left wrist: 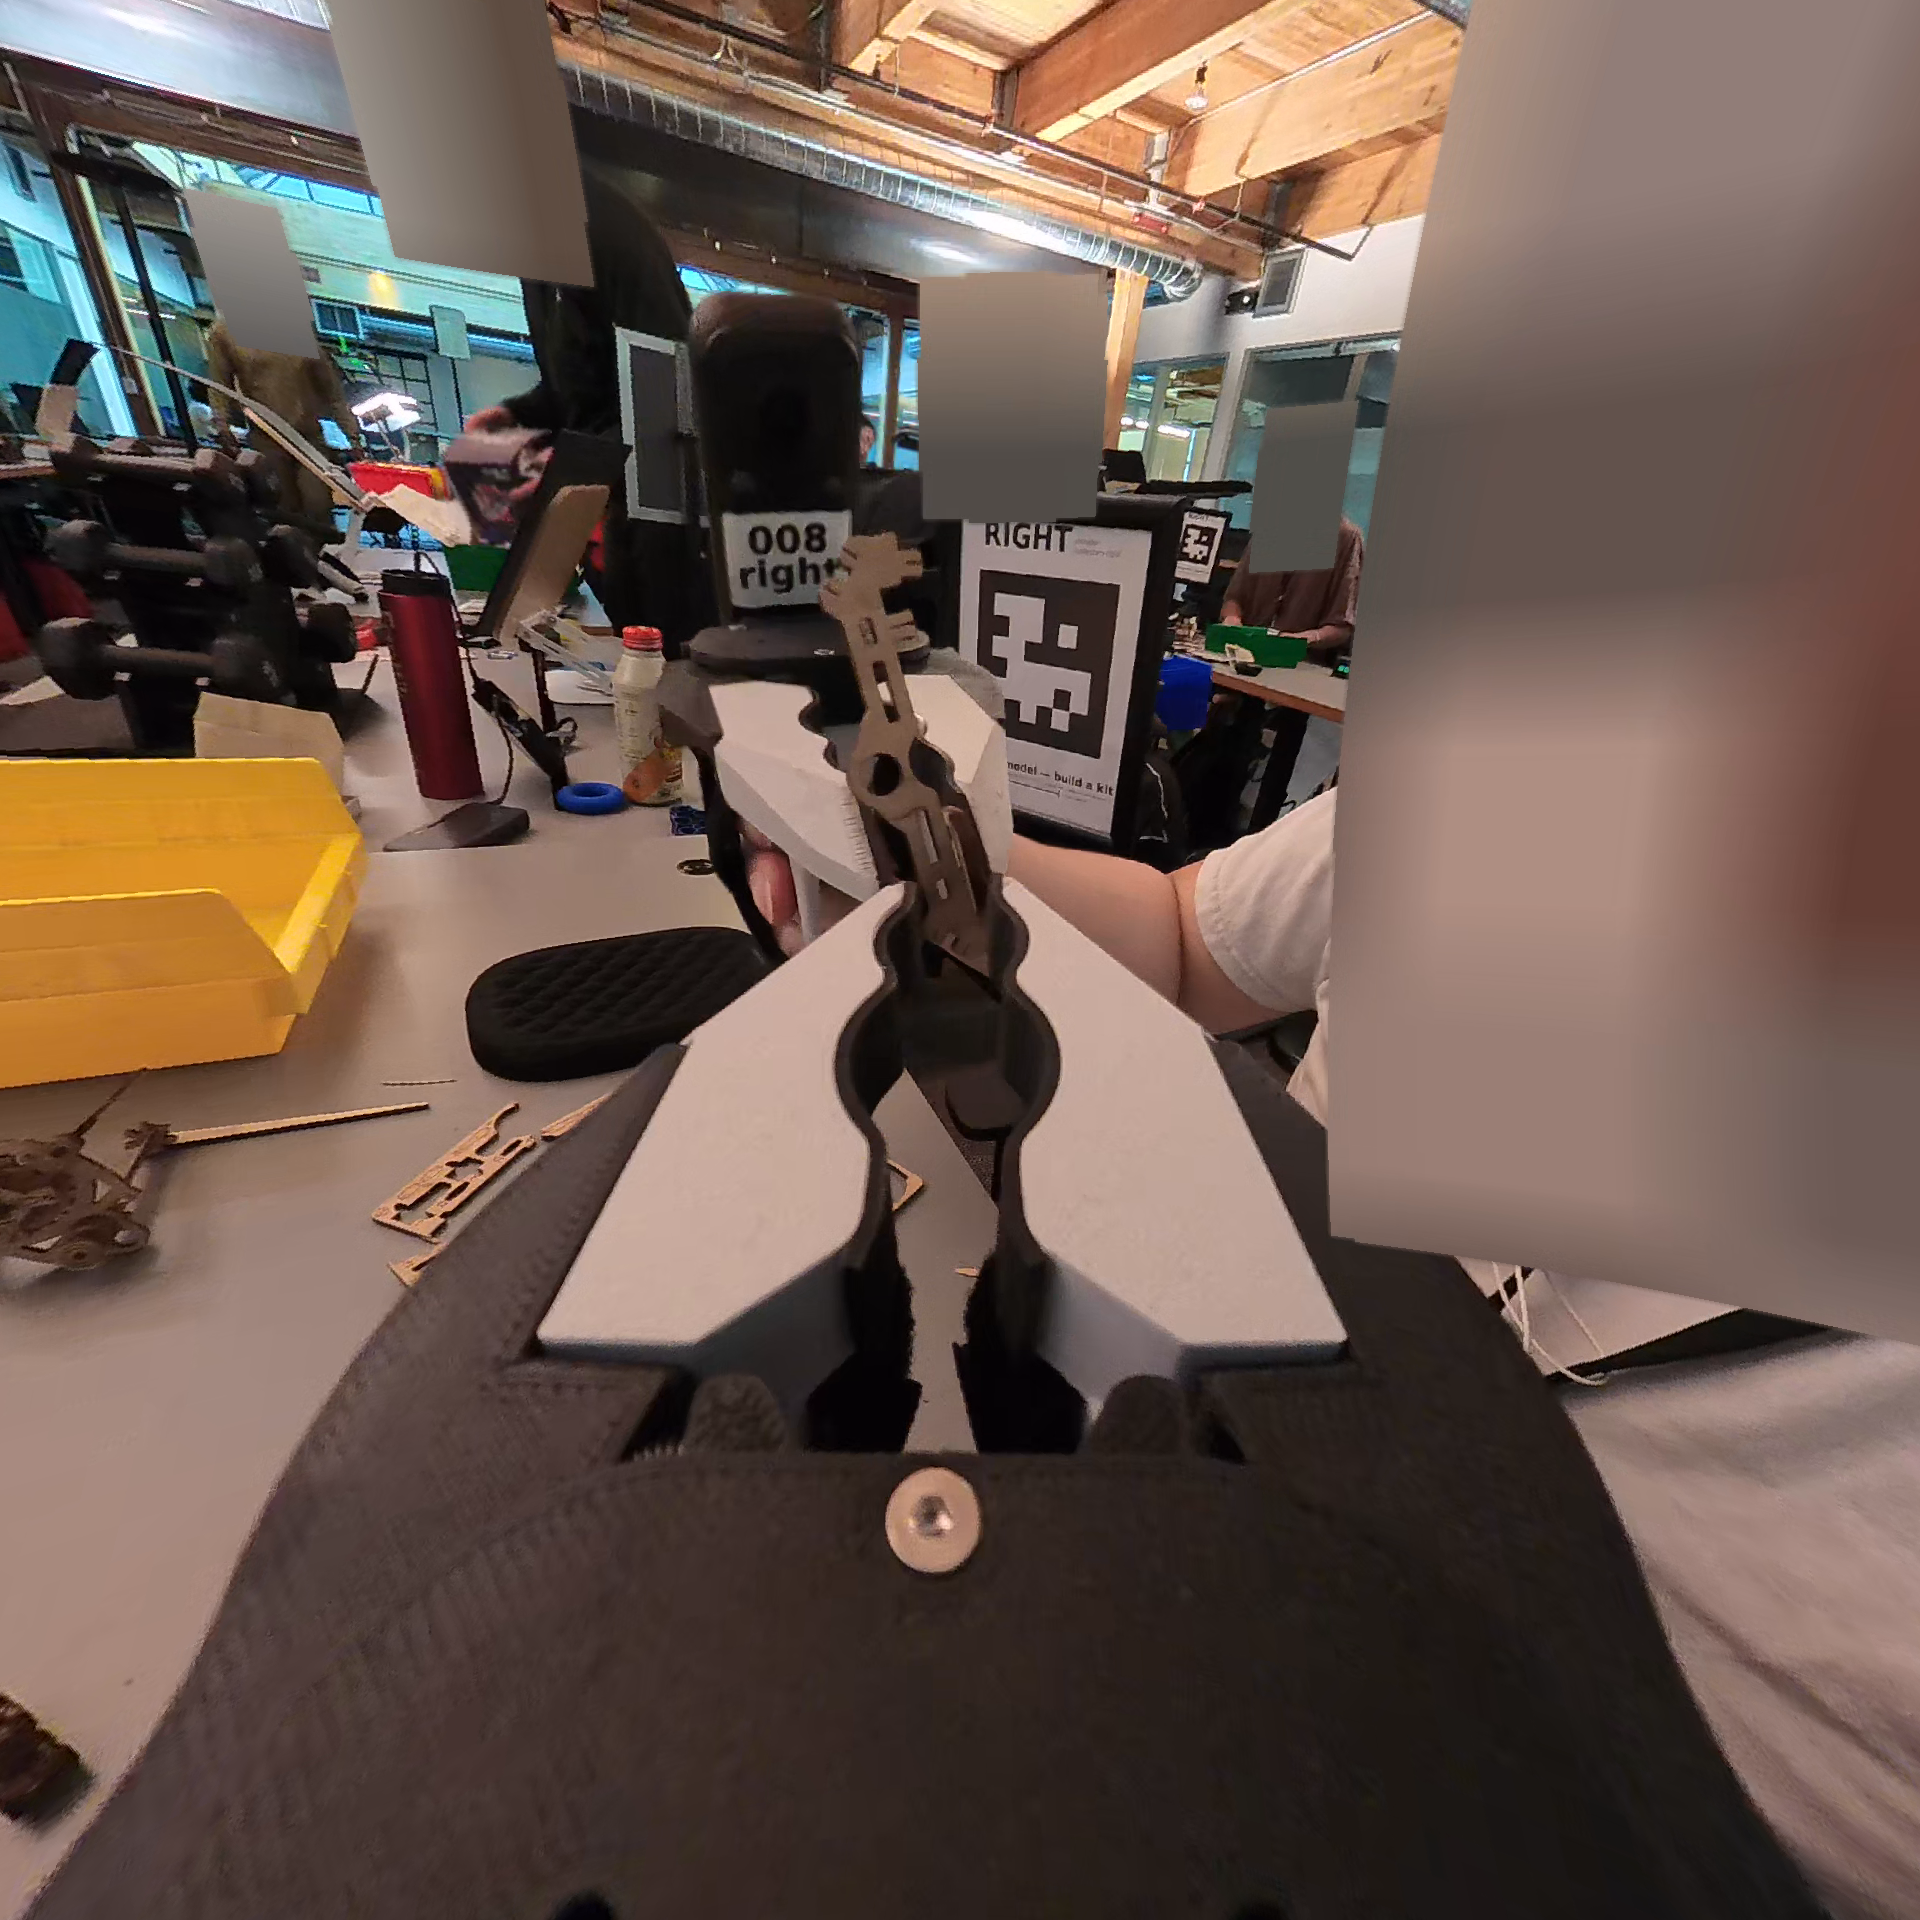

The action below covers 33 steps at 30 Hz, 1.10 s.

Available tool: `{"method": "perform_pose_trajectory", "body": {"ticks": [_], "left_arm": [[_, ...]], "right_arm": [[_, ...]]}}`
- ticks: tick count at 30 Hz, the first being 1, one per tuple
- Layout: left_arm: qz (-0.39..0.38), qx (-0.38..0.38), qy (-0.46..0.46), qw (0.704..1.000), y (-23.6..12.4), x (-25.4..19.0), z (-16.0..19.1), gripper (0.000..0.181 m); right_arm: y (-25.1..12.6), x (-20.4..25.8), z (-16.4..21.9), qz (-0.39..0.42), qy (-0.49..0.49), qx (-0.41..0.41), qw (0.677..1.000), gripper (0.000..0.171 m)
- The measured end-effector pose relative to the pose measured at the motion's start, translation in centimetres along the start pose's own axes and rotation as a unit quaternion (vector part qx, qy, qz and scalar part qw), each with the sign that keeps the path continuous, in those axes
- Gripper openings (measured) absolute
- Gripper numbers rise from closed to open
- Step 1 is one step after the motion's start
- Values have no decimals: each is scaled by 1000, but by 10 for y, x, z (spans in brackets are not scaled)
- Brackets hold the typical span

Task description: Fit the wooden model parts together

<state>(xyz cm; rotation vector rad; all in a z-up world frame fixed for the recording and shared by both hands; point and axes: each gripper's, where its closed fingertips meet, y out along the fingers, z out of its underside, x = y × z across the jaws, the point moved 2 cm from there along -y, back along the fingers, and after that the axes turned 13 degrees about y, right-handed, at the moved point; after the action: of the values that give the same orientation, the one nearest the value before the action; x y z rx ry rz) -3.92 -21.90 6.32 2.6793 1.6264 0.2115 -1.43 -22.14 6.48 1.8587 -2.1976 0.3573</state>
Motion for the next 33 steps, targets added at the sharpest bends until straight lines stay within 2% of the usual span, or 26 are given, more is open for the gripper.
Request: {"method": "perform_pose_trajectory", "body": {"ticks": [33], "left_arm": [[-8,-28,9,1000,1,0,-2,10]], "right_arm": [[-2,3,-2,6,-29,-11,1000,15]]}}
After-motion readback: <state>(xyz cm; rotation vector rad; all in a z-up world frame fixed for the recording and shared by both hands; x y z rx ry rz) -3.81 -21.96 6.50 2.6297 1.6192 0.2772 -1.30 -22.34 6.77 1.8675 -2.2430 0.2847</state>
